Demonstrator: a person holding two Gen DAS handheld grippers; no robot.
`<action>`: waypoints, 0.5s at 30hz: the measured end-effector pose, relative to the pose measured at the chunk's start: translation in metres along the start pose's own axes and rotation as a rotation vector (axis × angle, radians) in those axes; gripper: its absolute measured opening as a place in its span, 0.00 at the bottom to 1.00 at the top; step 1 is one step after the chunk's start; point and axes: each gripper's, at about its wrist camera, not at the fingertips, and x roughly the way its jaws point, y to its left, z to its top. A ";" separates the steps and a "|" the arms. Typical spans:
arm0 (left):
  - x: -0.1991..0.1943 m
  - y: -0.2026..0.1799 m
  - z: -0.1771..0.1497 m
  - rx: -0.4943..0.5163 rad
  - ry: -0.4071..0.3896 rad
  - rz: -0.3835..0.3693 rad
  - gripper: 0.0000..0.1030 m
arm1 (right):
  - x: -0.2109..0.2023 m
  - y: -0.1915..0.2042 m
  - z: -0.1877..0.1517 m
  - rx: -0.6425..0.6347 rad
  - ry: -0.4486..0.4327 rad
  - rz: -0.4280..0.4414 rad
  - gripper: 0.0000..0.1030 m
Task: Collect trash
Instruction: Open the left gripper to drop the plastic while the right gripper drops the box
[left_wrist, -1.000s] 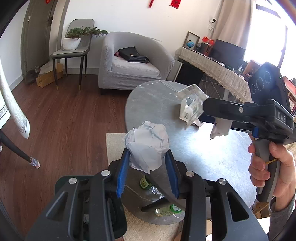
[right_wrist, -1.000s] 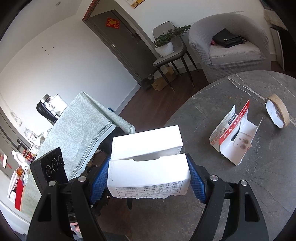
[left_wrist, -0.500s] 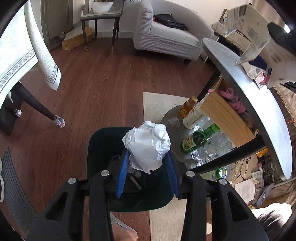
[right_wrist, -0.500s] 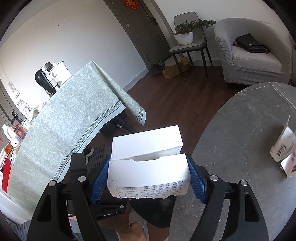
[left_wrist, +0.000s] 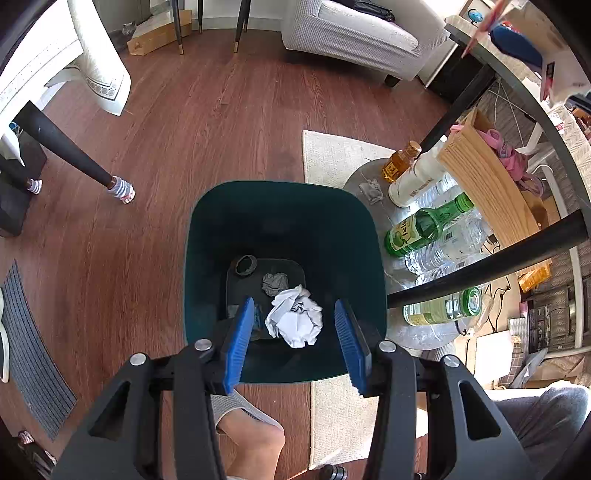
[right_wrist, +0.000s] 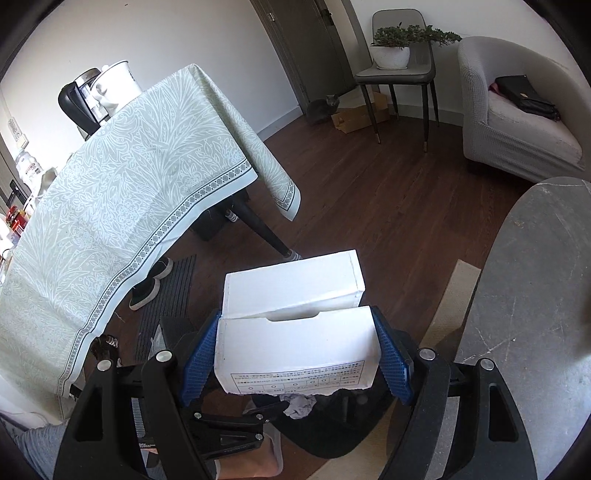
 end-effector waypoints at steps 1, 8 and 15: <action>-0.002 0.003 0.000 -0.008 -0.004 -0.001 0.47 | 0.005 0.002 -0.001 -0.013 0.011 -0.021 0.76; -0.039 0.031 0.002 -0.080 -0.098 0.006 0.48 | 0.035 0.016 -0.010 -0.072 0.075 -0.087 0.76; -0.083 0.064 0.008 -0.175 -0.219 0.023 0.45 | 0.061 0.023 -0.023 -0.100 0.143 -0.109 0.76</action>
